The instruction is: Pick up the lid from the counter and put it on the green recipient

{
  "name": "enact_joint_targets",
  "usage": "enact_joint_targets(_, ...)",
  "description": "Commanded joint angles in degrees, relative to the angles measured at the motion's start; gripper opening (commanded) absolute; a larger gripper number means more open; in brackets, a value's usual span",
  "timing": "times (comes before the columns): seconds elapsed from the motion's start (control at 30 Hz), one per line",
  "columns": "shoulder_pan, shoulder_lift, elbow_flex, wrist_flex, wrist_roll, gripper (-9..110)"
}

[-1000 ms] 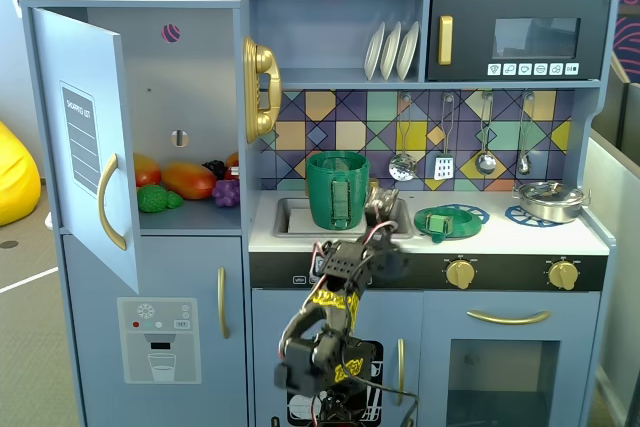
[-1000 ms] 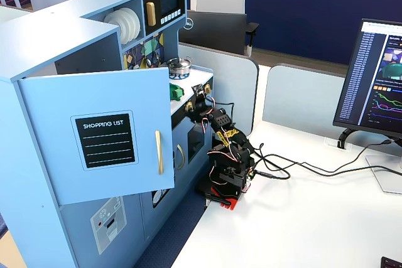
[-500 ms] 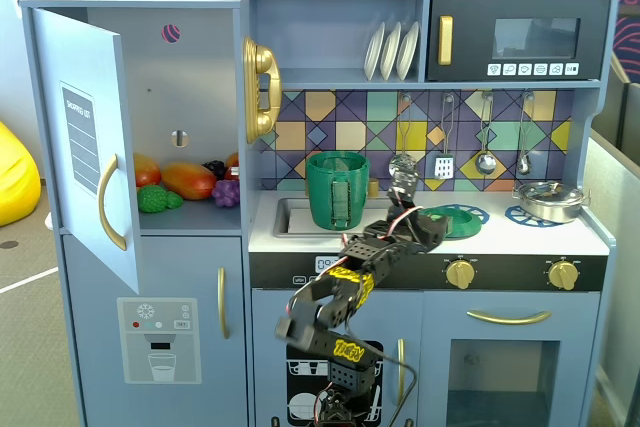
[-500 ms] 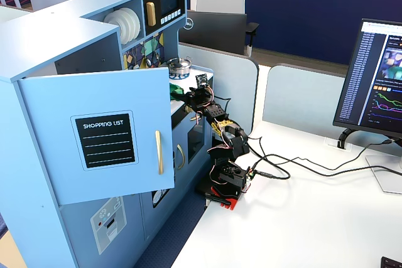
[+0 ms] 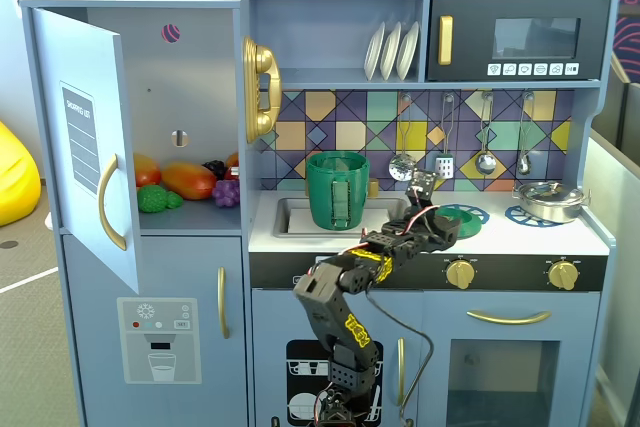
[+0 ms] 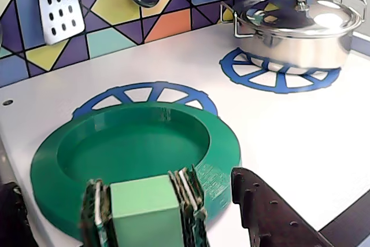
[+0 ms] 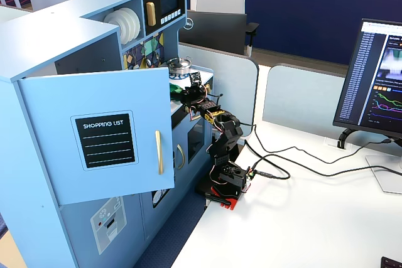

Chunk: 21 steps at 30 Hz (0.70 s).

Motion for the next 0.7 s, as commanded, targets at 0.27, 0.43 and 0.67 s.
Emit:
enact_joint_targets(0.27,-0.4,-8.5,-10.4,-3.2,-0.4,38)
enact_joint_targets(0.43,-1.6,-10.9,-12.2,-3.8,-0.8,35)
enact_joint_targets(0.67,-2.9,-11.9,-11.3,-4.6,-6.0,0)
